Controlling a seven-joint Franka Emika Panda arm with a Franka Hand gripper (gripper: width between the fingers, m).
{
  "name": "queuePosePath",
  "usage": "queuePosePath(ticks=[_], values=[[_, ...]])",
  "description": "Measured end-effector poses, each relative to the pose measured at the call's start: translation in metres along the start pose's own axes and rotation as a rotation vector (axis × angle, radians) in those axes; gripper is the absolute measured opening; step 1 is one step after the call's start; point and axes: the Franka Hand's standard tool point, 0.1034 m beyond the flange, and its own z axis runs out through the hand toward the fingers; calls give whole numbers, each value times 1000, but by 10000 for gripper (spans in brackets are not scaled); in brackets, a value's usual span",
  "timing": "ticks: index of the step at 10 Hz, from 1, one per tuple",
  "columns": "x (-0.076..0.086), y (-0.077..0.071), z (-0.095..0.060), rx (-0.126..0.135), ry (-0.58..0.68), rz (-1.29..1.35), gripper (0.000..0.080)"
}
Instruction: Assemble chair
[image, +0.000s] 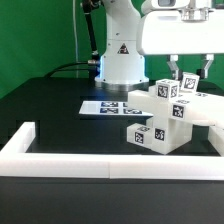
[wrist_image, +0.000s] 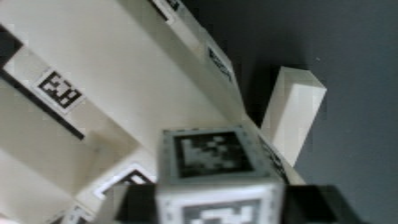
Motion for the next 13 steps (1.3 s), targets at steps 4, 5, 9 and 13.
queuePosePath(ticks=[4,5,9,13], values=[[0,0,0,0,0,24,284],[0,0,0,1,0,51,284],[0,0,0,2,-1,341,285],[-1,0,1,7,-2,598,285]])
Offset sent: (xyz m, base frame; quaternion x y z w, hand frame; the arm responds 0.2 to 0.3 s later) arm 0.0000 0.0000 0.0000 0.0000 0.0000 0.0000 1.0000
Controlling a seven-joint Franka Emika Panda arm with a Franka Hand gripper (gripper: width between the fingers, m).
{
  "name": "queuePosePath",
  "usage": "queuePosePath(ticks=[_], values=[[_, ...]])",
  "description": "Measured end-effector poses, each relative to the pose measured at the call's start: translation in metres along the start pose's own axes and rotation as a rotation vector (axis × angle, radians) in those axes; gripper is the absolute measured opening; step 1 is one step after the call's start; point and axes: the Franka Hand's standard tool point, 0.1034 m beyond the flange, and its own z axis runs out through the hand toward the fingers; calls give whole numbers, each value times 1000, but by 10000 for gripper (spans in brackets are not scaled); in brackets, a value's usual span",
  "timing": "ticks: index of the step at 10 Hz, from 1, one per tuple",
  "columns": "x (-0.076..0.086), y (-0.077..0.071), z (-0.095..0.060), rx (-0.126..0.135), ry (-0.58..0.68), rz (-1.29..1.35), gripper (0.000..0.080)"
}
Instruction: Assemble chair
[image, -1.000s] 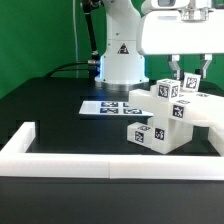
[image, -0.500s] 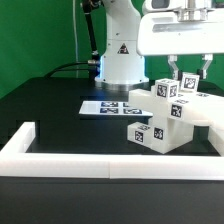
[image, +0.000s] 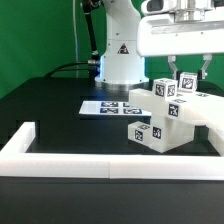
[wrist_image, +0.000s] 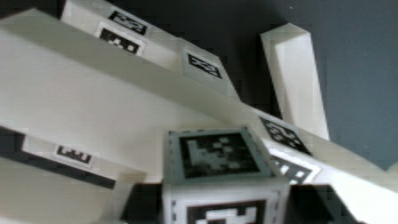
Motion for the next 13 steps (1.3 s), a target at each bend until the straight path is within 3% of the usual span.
queuePosePath(ticks=[4,5,6,7,8,13], values=[[0,0,0,4,-2,155,285],[0,0,0,4,-2,128,462],[-2,-2,0,1,-3,103,462],[-2,-3,0,-1,2,4,605],[1,-2,1,-2,17,-158,636],[0,-2,2,-15,21,-610,649]])
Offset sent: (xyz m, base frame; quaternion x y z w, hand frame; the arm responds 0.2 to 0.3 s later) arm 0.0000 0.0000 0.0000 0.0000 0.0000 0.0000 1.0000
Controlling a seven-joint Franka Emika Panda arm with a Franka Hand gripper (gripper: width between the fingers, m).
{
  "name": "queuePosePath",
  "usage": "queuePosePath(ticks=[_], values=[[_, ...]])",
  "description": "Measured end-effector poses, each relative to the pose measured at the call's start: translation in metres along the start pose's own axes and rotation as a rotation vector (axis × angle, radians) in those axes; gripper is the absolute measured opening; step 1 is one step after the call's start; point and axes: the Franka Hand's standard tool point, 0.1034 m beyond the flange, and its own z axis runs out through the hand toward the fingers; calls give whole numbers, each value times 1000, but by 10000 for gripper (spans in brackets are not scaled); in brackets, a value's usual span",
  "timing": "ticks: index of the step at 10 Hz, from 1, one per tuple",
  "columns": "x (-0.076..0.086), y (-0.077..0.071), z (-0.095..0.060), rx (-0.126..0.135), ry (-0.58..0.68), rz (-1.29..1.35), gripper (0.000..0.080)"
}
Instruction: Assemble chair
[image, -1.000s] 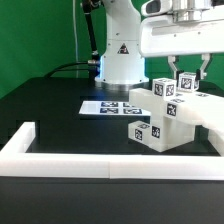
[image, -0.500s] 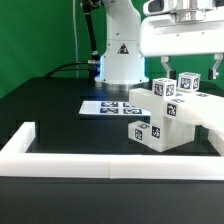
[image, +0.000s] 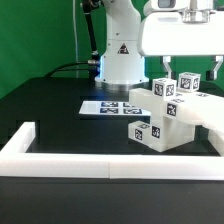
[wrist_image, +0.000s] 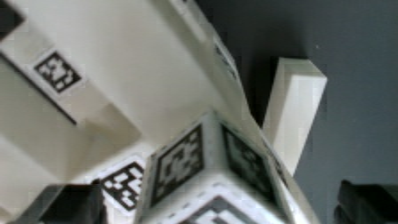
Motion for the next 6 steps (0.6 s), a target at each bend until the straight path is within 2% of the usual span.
queuePosePath(ticks=[6], values=[[1,5,0,-16,-6,-324,649]])
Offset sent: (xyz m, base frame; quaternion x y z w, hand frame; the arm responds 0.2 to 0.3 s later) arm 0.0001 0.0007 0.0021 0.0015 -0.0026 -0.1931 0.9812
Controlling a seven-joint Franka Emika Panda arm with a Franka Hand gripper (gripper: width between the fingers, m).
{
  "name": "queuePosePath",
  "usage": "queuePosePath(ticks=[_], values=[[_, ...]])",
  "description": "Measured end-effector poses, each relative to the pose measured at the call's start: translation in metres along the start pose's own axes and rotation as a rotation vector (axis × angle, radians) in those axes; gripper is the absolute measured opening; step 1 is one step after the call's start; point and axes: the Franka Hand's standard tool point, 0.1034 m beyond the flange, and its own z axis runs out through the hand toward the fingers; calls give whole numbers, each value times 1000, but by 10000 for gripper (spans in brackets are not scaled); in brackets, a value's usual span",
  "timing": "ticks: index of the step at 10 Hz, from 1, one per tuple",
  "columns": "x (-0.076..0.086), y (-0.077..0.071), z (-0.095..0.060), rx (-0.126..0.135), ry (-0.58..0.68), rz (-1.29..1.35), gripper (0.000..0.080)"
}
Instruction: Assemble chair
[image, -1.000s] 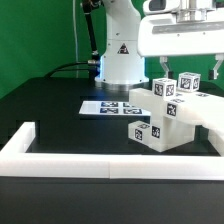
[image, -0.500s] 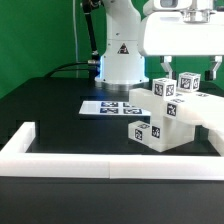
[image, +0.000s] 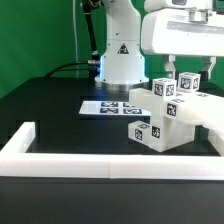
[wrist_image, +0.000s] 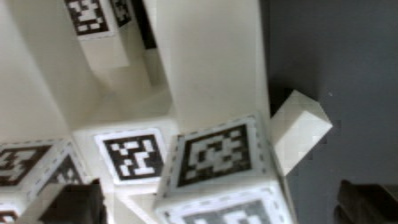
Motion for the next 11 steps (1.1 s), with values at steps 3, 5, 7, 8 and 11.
queuePosePath(ticks=[3,5,7,8,11], values=[[0,1,0,0,0,8,375],[0,1,0,0,1,65,285],[0,1,0,1,2,185,285],[0,1,0,1,2,279,285],[1,1,-1,2,3,481,285]])
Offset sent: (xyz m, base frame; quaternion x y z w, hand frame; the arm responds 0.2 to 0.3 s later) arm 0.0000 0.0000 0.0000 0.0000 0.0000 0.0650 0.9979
